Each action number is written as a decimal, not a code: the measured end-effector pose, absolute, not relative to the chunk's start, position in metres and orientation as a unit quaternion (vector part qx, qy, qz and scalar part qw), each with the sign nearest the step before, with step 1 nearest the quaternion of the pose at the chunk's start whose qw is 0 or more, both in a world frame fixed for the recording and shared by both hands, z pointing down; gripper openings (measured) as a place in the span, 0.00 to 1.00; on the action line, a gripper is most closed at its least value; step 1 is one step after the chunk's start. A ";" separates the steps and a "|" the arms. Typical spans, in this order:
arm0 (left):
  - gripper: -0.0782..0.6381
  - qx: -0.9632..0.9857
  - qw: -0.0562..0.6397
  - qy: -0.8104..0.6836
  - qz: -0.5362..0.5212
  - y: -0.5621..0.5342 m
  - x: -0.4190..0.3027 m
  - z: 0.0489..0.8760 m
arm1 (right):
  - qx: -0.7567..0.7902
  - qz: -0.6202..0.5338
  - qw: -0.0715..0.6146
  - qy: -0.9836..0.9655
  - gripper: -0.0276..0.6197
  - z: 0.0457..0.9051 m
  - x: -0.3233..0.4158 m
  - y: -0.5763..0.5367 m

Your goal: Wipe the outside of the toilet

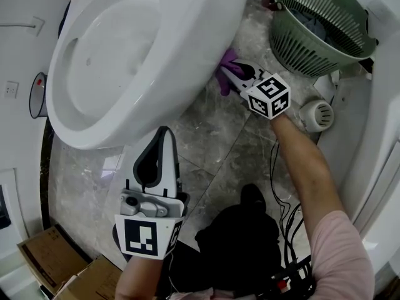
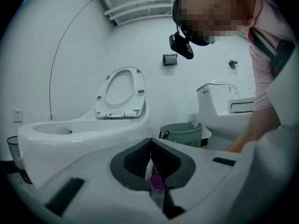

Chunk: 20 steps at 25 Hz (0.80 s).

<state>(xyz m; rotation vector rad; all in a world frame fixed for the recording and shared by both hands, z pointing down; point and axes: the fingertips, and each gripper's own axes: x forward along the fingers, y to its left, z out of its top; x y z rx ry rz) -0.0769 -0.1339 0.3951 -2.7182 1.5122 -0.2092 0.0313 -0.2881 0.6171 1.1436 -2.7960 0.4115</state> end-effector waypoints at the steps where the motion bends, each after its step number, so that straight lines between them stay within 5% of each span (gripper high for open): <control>1: 0.12 -0.871 0.012 0.486 -0.069 -0.133 -0.078 0.395 | 0.372 0.135 0.047 -0.917 0.13 0.617 0.029 -0.286; 20: 0.12 -0.865 0.025 0.498 -0.059 -0.109 -0.101 0.378 | 0.307 0.146 0.049 -0.939 0.13 0.616 -0.036 -0.220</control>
